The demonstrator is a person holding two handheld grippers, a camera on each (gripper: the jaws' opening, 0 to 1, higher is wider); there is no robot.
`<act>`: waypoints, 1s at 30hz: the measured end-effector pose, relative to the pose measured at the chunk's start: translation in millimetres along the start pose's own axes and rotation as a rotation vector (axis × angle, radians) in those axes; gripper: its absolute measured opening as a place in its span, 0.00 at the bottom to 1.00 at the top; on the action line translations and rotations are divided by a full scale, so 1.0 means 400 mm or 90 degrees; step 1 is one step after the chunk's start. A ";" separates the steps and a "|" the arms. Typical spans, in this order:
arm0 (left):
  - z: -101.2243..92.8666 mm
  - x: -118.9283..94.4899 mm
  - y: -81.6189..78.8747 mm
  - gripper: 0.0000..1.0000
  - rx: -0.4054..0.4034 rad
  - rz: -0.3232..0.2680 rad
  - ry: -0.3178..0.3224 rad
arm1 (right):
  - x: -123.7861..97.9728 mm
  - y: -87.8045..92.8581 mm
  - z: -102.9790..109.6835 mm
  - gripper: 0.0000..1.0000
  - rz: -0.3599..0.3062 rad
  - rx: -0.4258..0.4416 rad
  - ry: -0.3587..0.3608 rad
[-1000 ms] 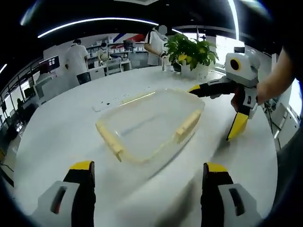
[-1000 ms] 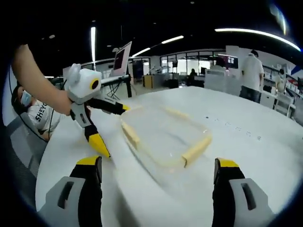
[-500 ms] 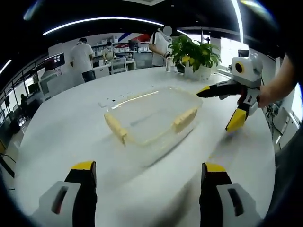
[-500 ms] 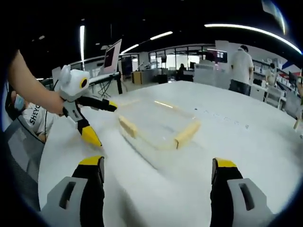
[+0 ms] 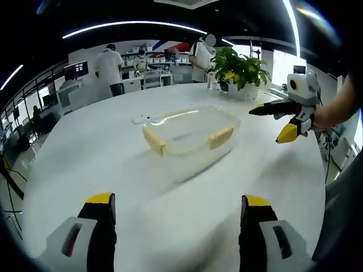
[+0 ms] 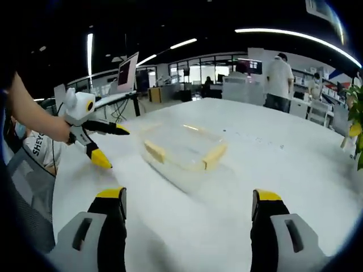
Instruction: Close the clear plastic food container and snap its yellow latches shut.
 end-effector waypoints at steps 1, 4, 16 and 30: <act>-0.002 -0.007 0.002 0.88 -0.002 -0.003 -0.002 | -0.006 0.003 0.003 0.89 0.003 0.001 0.003; -0.011 -0.037 0.011 0.88 -0.027 -0.007 -0.006 | -0.032 0.010 0.013 0.89 0.003 0.018 0.012; -0.021 -0.157 0.066 0.87 -0.079 -0.023 -0.038 | -0.145 0.025 0.051 0.88 0.000 0.084 0.069; -0.001 -0.276 0.083 0.90 -0.082 -0.046 -0.076 | -0.227 0.041 0.112 0.87 -0.019 0.153 0.128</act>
Point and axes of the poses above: the point that each gripper's makers call its tool centre point, and the gripper's own axes: x roughly forward along the fingers, z roughly to its left, y roughly out of its underside, the point moved 9 cm from there along -x, roughly backward along the fingers
